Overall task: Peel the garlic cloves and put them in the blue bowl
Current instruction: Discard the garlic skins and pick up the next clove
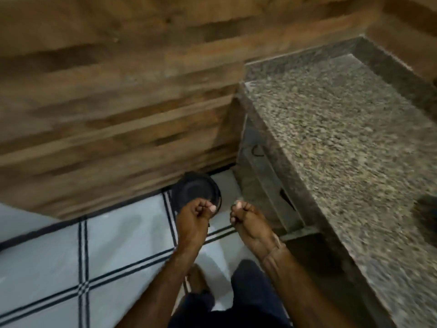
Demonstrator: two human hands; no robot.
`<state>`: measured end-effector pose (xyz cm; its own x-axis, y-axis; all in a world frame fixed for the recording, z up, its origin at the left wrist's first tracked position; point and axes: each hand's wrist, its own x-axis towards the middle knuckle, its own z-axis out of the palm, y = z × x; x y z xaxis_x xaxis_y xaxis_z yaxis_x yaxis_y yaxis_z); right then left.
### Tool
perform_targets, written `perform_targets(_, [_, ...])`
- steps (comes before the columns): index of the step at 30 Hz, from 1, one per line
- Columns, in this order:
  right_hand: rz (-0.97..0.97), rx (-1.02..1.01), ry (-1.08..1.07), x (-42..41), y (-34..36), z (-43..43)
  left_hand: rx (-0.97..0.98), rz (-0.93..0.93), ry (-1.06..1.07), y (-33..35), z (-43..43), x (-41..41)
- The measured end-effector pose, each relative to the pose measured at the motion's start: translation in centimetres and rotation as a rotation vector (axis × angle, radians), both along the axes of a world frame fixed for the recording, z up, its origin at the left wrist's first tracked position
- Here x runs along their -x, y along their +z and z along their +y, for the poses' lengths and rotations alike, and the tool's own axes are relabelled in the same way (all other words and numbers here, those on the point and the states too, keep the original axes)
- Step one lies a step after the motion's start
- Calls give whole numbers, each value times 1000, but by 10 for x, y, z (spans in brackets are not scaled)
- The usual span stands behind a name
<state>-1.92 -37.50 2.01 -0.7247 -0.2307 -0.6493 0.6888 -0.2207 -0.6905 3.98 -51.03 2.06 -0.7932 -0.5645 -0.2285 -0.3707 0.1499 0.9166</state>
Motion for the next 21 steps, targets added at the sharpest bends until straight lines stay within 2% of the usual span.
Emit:
perform_targets(8, [-84,-108,143,34,-21,-93,11,-73,171,-25,-89,0])
perform_targets(13, [-212,-125,150,63,-54,-128,-26,-165,229,-51,-122,23])
perform_targets(17, [-297,-144,159,89,-117,-138,-209,-339,260,-113,-135,42])
perform_targets(21, [-365,-210,118,112,-218,-159,-482,-511,400,-215,-143,77])
